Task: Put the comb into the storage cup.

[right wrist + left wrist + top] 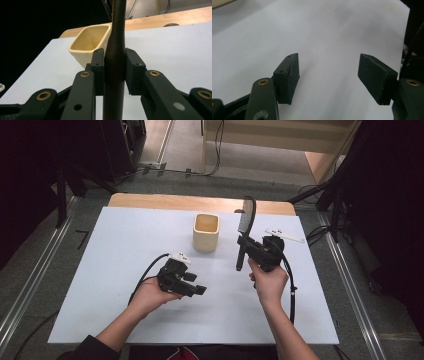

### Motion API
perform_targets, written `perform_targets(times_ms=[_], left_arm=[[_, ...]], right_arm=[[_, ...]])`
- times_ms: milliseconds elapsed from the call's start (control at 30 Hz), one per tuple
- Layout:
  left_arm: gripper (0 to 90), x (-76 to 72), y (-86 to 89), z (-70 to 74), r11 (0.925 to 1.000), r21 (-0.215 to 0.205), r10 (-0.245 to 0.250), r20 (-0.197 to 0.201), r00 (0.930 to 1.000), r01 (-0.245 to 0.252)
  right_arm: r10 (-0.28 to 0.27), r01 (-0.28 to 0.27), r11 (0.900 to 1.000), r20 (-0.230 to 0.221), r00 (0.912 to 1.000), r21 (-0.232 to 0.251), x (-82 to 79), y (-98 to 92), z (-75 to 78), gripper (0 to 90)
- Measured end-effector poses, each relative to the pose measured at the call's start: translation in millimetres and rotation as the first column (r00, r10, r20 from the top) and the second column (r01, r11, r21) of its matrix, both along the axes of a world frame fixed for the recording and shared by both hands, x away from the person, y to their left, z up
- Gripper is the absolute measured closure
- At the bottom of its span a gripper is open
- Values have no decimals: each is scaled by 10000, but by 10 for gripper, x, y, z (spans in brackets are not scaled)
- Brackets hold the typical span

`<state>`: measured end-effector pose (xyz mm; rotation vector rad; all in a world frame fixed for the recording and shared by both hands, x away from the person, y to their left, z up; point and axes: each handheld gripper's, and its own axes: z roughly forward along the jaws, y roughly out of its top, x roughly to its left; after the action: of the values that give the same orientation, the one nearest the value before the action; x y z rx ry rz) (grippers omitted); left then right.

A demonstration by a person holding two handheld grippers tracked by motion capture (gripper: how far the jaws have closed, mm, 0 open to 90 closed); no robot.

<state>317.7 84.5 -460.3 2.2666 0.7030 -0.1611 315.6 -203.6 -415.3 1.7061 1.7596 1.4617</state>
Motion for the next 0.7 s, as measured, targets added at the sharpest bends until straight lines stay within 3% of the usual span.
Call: perform_targets(times_ms=[700], left_arm=[[347,-98,268,11,9997,148,178,112,9998,-180]], right_arm=[[61,-61,10000,464,9989,13,23,79,122,701]])
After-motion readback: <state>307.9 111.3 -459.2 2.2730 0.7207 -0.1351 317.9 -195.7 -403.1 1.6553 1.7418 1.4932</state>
